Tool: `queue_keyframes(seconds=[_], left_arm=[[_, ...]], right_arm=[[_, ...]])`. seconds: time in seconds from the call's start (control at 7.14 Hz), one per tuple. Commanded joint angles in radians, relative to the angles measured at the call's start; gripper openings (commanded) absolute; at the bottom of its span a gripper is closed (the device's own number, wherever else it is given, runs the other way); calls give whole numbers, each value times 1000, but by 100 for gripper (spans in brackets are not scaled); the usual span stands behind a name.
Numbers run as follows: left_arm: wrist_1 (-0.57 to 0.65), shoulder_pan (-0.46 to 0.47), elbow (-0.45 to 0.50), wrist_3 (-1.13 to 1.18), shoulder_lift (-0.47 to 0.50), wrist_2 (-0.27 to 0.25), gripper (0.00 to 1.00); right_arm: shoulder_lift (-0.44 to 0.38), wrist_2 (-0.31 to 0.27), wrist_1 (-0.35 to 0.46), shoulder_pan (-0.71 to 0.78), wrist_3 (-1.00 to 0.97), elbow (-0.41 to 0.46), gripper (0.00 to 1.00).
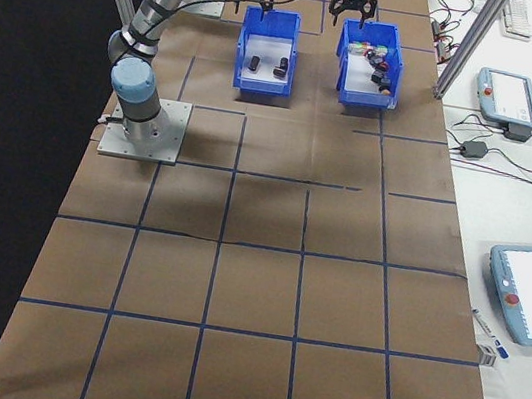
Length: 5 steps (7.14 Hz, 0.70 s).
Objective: Place battery box in front
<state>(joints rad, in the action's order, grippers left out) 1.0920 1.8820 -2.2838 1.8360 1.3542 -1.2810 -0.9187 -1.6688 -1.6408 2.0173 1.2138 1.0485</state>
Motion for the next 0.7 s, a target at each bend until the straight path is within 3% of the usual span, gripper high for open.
queue_keyframes(seconds=[0.0, 0.28, 0.42, 0.56], left_arm=[[-69, 3, -39, 5, 11, 3, 100], [-70, 12, -43, 5, 46, 5, 100], [-98, 31, -45, 5, 69, 2, 100], [-151, 46, -43, 38, 113, 3, 100]], right_arm=[[75, 3, -71, 3, 1, 2, 100], [129, 6, -82, 4, 0, 2, 100], [127, 35, -82, 4, 1, 8, 97], [123, 26, -80, 4, 0, 7, 74]])
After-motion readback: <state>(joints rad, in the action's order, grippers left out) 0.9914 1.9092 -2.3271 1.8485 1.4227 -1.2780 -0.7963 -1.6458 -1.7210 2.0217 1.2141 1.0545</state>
